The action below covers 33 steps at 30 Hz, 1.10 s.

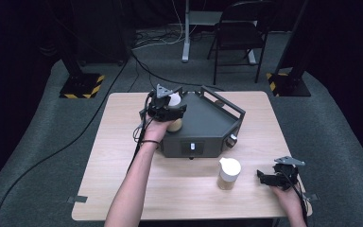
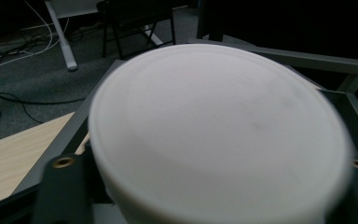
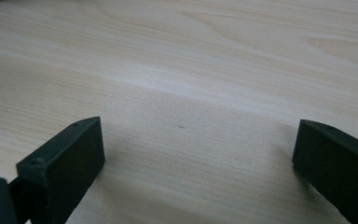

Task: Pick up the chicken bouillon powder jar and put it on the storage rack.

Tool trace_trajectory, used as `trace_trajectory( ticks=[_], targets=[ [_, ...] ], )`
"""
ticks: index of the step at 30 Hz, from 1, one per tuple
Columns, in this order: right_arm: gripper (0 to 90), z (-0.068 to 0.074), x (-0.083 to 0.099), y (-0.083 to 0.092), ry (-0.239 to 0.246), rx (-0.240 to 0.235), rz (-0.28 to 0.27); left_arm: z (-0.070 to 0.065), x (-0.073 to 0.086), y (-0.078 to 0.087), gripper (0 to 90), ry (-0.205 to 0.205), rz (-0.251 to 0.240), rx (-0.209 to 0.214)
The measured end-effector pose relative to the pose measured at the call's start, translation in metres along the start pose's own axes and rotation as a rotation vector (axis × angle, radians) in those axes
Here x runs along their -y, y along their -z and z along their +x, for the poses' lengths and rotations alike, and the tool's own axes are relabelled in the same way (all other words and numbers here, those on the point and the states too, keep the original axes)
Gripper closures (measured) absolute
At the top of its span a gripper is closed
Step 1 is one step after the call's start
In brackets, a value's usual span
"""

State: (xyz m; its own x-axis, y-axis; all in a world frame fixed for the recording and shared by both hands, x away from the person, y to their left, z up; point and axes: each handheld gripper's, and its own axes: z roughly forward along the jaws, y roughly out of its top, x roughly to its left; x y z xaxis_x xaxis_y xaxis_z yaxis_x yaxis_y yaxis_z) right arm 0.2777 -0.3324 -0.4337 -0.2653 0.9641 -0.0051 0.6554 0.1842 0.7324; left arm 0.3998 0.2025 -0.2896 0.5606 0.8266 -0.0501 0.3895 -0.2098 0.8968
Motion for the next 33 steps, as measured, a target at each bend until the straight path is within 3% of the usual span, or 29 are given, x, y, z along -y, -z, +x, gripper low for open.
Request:
trace_trajectory(
  ticks=[7, 14, 18, 19, 22, 24, 28, 31, 33],
  targets=[
    [1.2, 0.0, 0.0, 0.0, 0.0, 0.0, 0.0, 0.003, 0.004, 0.026, 13.6, 0.001, -0.02, -0.01],
    [1.2, 0.0, 0.0, 0.0, 0.0, 0.0, 0.0, 0.013, 0.022, 0.074, 10.2, 0.008, -0.064, -0.008],
    [1.2, 0.0, 0.0, 0.0, 0.0, 0.0, 0.0, 0.011, 0.034, 0.095, 9.5, -0.02, -0.094, -0.027],
    [1.2, 0.0, 0.0, 0.0, 0.0, 0.0, 0.0, 0.013, 0.042, 0.106, 9.5, -0.031, -0.106, -0.03],
    [1.2, 0.0, 0.0, 0.0, 0.0, 0.0, 0.0, 0.014, 0.052, 0.117, 9.3, -0.042, -0.113, -0.046],
    [1.2, 0.0, 0.0, 0.0, 0.0, 0.0, 0.0, 0.015, 0.06, 0.125, 9.2, -0.037, -0.122, -0.052],
    [1.2, 0.0, 0.0, 0.0, 0.0, 0.0, 0.0, 0.02, 0.093, 0.145, 9.2, -0.022, -0.129, -0.07],
    [1.2, 0.0, 0.0, 0.0, 0.0, 0.0, 0.0, 0.02, 0.105, 0.15, 9.1, -0.016, -0.129, -0.082],
    [1.2, 0.0, 0.0, 0.0, 0.0, 0.0, 0.0, 0.021, 0.124, 0.155, 8.9, -0.001, -0.124, -0.103]
  ],
)
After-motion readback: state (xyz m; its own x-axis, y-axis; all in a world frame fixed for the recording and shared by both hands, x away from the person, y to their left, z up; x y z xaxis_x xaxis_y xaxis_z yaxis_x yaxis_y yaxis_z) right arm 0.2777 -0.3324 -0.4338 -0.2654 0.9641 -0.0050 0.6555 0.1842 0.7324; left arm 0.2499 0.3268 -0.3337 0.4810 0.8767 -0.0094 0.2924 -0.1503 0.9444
